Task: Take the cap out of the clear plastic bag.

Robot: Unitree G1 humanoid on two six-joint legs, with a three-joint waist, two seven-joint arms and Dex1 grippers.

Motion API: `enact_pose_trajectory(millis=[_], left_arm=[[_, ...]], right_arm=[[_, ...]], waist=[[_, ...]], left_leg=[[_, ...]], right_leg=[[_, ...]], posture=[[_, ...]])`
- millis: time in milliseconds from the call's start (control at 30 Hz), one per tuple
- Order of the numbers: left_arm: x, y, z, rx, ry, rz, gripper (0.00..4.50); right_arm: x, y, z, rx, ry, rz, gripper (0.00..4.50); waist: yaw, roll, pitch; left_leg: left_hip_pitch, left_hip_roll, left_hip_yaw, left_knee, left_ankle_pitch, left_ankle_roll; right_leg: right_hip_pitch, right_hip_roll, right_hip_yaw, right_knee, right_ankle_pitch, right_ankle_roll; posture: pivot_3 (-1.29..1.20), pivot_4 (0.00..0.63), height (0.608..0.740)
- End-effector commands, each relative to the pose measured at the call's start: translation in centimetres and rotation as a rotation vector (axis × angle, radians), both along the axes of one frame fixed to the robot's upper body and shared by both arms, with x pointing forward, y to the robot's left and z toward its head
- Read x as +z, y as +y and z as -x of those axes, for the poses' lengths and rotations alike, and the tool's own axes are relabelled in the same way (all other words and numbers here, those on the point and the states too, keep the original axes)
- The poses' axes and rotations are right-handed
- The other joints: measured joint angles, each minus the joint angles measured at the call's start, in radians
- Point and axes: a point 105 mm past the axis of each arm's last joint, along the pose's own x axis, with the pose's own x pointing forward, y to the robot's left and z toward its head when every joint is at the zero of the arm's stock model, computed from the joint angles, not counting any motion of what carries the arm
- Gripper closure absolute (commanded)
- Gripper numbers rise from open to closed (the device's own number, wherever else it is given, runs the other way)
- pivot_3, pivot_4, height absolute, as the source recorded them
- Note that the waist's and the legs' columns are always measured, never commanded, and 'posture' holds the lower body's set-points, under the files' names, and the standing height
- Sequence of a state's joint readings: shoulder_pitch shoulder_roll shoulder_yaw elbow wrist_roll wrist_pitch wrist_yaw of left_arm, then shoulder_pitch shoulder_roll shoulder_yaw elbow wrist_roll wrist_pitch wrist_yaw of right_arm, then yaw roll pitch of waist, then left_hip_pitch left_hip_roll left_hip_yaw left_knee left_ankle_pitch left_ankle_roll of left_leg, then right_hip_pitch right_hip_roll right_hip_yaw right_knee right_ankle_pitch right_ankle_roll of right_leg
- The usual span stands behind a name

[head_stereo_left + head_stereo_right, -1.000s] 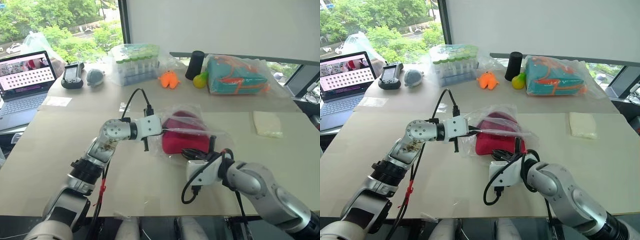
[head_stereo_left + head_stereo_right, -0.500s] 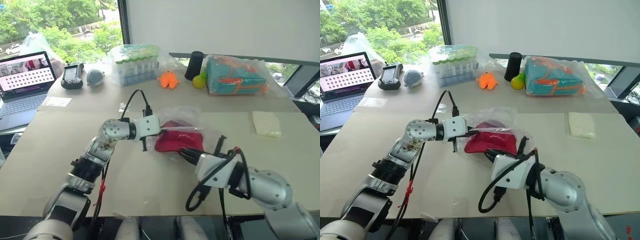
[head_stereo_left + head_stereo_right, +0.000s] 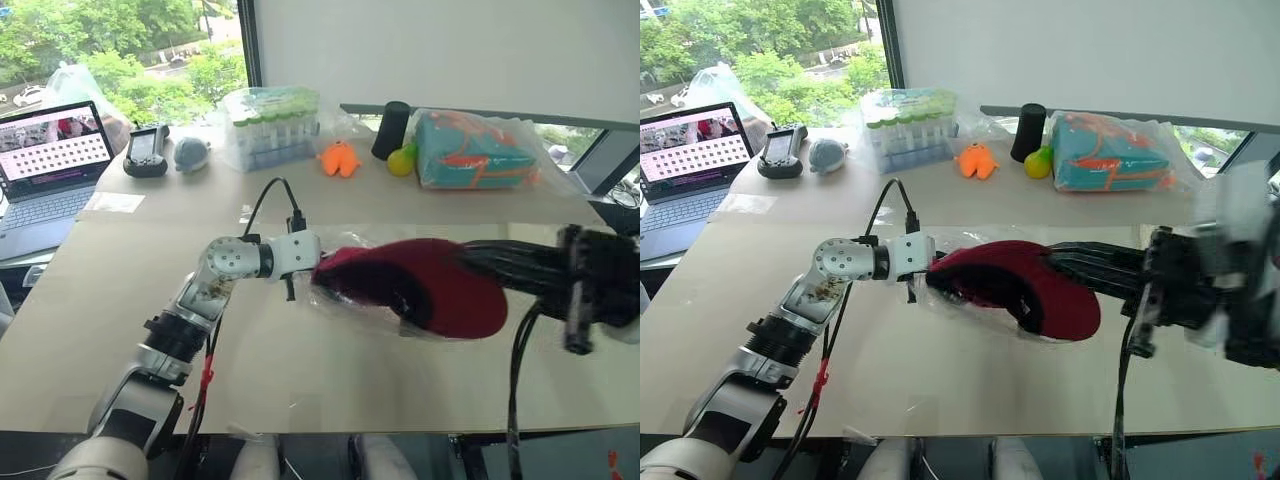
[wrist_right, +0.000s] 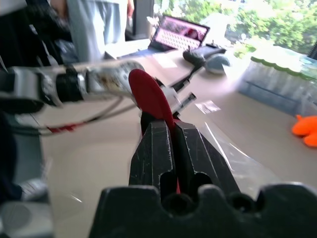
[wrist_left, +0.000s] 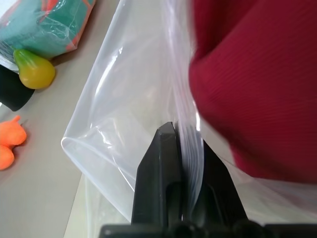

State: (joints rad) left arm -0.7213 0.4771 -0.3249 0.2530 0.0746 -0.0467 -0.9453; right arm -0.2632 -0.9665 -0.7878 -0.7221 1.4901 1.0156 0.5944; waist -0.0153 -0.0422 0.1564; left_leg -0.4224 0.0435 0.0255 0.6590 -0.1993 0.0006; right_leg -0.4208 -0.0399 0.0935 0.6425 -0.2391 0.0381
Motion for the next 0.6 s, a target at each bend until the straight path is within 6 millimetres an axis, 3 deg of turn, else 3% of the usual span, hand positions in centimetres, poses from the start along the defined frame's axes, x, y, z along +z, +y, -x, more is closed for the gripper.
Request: enact_pose_trajectory(millis=[33, 200, 267, 367, 533, 600], left_arm=[[1.4, 0.2, -0.3, 0.01, -0.055, 0.022, 4.5], [1.2, 0.3, -0.2, 0.015, -0.055, 0.02, 4.5], [1.2, 0.4, -0.1, 0.017, -0.056, 0.018, 4.5], [1.3, 0.6, 0.0, 0.011, -0.082, 0.017, 4.5], [1.7, 1.4, 0.3, -0.015, -0.206, -0.024, 4.5], [1.8, 2.4, 0.9, -0.058, -0.331, -0.076, 4.5]], right_arm=[[3.9, -2.3, -1.1, -0.118, -0.105, -0.264, 4.46], [7.5, -5.8, -2.6, -0.235, -0.154, -0.602, 4.46], [8.2, -7.2, -3.5, -0.301, -0.157, -0.702, 4.46], [7.6, -9.0, -6.5, -0.547, -0.173, -0.699, 4.46], [5.5, -5.3, -9.0, -0.684, -0.323, -0.329, 4.46], [2.9, -1.9, -10.2, -0.676, -0.463, 0.01, 4.46]], waist=[[-0.006, 0.0, 0.0], [-0.007, 0.0, 0.0], [-0.007, 0.001, 0.0], [-0.009, 0.001, 0.0], [-0.018, 0.004, 0.0], [-0.023, 0.005, 0.0]], left_leg=[[0.0, 0.0, 0.0, 0.0, 0.0, 0.0], [0.0, 0.0, 0.001, 0.0, 0.0, 0.0], [0.0, 0.0, 0.001, 0.0, 0.0, 0.0], [-0.001, 0.0, 0.001, 0.0, 0.0, 0.0], [-0.001, 0.0, 0.002, 0.0, 0.0, 0.0], [-0.001, 0.0, 0.003, -0.001, 0.0, 0.0]], right_leg=[[0.0, 0.0, 0.001, 0.0, 0.0, 0.001], [0.0, 0.0, 0.001, 0.0, 0.0, 0.003], [-0.001, 0.0, 0.002, 0.0, 0.001, 0.002], [-0.001, 0.001, 0.002, 0.0, 0.001, 0.001], [-0.003, 0.0, 0.003, 0.001, 0.001, 0.001], [-0.004, 0.0, 0.003, 0.001, 0.001, 0.001]], posture=[[0.0, 0.15, 0.74], [0.0, 0.15, 0.74], [0.0, 0.15, 0.74], [0.0, 0.15, 0.74], [0.0, 0.15, 0.74], [0.0, 0.15, 0.74]])
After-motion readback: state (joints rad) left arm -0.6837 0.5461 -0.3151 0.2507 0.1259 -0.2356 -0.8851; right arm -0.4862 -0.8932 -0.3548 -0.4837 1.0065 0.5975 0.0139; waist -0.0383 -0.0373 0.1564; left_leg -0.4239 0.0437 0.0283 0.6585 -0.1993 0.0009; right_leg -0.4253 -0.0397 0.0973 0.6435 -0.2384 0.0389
